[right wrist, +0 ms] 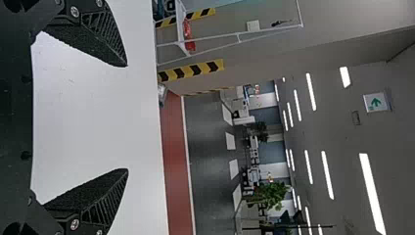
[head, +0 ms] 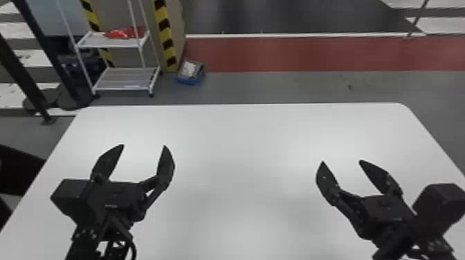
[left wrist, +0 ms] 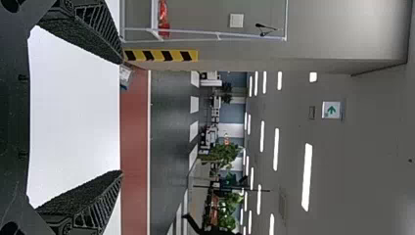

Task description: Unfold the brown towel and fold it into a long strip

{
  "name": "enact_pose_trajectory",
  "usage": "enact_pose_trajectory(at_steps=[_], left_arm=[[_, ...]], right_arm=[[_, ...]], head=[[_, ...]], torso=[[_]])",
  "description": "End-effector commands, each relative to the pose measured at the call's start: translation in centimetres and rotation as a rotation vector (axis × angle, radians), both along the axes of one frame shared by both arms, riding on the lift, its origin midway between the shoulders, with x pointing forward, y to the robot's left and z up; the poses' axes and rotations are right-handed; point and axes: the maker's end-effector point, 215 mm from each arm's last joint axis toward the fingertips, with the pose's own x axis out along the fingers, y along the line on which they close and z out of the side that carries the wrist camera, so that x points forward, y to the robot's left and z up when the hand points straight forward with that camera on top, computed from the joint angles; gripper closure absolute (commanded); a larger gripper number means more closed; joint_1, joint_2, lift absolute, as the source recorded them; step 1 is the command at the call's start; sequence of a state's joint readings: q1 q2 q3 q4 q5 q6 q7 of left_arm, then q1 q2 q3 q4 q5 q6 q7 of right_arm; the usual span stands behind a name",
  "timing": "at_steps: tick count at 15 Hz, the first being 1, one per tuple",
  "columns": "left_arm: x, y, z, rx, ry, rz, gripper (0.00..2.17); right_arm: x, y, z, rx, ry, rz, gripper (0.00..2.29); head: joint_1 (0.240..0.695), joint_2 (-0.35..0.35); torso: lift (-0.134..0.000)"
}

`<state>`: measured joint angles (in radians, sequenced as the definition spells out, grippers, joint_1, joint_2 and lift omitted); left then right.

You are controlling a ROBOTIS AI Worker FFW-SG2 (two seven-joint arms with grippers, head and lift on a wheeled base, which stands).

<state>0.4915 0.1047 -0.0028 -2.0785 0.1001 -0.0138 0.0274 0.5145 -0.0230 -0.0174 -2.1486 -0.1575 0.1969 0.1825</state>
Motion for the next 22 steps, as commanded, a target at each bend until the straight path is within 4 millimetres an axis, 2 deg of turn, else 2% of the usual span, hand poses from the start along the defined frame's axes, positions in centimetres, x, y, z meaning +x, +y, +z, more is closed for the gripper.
enact_pose_trajectory(at_steps=[1,4,12,22], left_arm=[[-0.7,0.62,0.28,0.005,-0.001,0.009,0.08],[-1.24,0.81,0.79,0.007,-0.006,0.012,0.09],[-1.39,-0.04,0.66,-0.006,-0.001,0.0,0.08],[-0.91,0.0,0.61,0.001,0.007,-0.005,0.08]], right_arm=[[-0.11,0.59,0.13,0.004,0.001,0.011,0.12],[-0.09,1.2,0.45,0.007,-0.005,0.022,0.12],[-0.73,0.88,0.68,-0.014,0.02,0.022,0.12],[-0.41,1.15,-0.25,-0.035,0.072,0.034,0.12]], head=[[0.695,0.059],[0.695,0.075],[0.695,0.079],[0.695,0.076]], torso=[[-0.118],[-0.118],[-0.118],[-0.118]])
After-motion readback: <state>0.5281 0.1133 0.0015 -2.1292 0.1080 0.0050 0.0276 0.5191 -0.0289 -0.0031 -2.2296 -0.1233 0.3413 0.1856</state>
